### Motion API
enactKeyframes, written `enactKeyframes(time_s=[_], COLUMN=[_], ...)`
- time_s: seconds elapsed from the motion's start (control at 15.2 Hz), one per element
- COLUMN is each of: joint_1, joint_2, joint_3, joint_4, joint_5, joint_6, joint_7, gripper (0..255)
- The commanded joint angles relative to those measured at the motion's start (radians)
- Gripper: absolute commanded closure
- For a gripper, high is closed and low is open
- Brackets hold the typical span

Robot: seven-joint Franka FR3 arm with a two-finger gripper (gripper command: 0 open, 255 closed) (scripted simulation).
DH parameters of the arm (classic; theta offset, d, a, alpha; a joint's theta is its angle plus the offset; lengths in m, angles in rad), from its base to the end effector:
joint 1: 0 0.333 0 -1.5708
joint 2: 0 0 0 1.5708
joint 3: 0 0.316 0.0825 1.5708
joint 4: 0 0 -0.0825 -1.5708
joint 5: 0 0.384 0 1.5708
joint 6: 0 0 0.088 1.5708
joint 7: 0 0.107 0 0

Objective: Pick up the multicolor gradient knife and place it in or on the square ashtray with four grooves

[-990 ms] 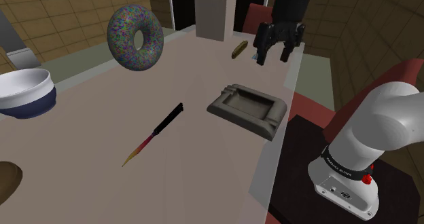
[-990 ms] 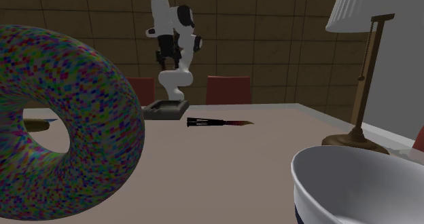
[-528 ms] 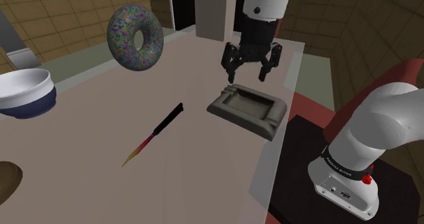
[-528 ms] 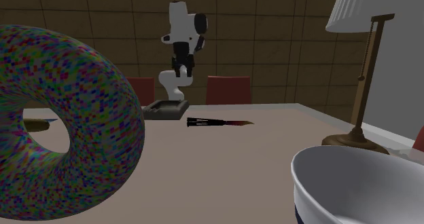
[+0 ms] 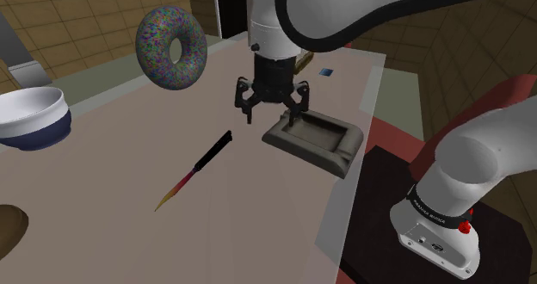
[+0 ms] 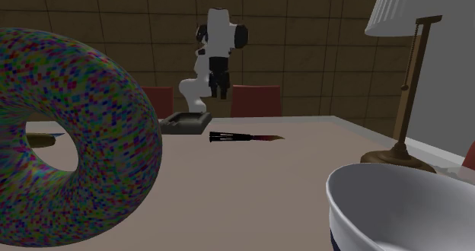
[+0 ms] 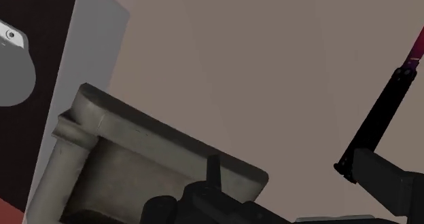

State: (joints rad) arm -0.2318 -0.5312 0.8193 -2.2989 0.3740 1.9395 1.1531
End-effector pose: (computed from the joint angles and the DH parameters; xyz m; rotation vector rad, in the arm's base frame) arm 0.3410 0.2913 0.4822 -2.9006 1.1645 -0.0808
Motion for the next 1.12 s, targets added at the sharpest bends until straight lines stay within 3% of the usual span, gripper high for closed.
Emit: enactKeyframes(time_s=[0.0,0.13,0.26,0.33,0.4,0.46,0.53,0.59,0.73,1.06], joint_1=[-0.069,-0.157,-0.276,-0.357,-0.47,-0.202,-0.258,-0.126,0.016,0.029], joint_2=[0.079,0.171,0.289,0.373,0.555,0.659,0.855,0.86,0.949,0.974], joint_3=[0.1,0.216,0.366,0.468,0.632,0.393,0.514,0.377,0.256,0.232], joint_4=[0.049,0.106,0.169,0.202,0.241,0.284,0.338,0.379,0.472,0.447], joint_5=[-0.037,-0.103,-0.21,-0.299,-0.504,-0.618,-0.829,-0.823,-0.891,-0.918], joint_6=[0.042,0.077,0.107,0.118,0.114,0.096,0.033,0.032,-0.005,0.034], joint_7=[0.128,0.262,0.42,0.522,0.707,0.82,0.995,1.019,1.113,1.131], gripper=[0,0,0,0,0,0,0,0,0,0])
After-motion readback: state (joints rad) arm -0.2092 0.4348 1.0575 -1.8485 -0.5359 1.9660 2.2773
